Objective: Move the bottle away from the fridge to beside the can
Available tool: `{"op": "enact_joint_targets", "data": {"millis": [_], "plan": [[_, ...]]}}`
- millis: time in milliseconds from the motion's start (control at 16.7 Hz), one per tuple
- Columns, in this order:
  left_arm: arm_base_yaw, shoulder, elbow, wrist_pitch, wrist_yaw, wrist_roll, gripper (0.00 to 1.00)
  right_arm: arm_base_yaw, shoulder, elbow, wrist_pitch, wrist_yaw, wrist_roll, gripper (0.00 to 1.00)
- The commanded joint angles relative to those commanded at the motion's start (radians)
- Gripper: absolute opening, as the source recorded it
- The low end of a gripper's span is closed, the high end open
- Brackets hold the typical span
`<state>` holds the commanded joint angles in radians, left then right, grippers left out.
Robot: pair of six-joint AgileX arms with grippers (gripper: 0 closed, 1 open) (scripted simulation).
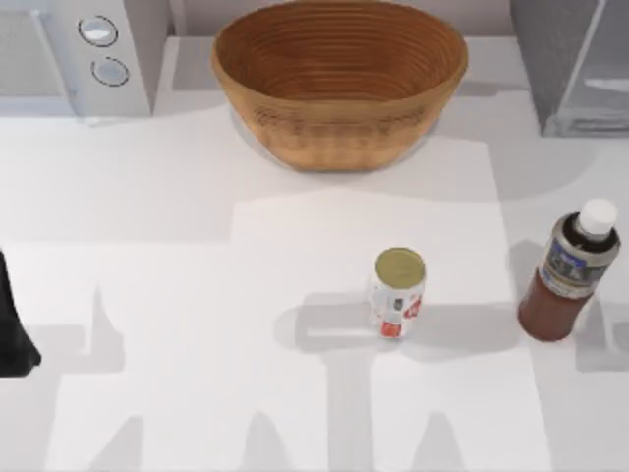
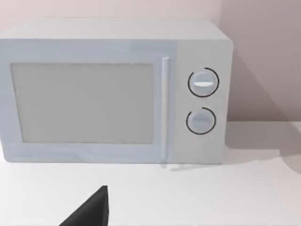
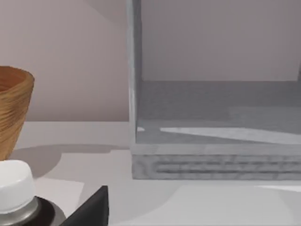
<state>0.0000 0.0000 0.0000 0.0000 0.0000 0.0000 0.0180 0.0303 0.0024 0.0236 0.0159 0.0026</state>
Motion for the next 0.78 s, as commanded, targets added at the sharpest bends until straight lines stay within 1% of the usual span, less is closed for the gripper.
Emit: {"op": "enact_joint_targets", "data": {"millis": [120,480,660,780], "plan": [[0.000,0.000,0.000,0.000,0.000,0.000,1.00,-0.018,-0.030,-0.002,-0.024,-0.016,-0.003,1.00],[0.000,0.000,0.000,0.000,0.000,0.000,1.00,-0.016,-0.038,0.011,-0.034,-0.013,-0.003,1.00],[0.000,0.000,0.000,0.000,0.000,0.000,1.00,-0.020,-0.112,0.073,-0.131,-0.010,-0.004,1.00],[0.000,0.000,0.000,0.000,0.000,0.000,1.00,-0.021,-0.185,0.134,-0.248,-0.010,-0.006,1.00]]}}
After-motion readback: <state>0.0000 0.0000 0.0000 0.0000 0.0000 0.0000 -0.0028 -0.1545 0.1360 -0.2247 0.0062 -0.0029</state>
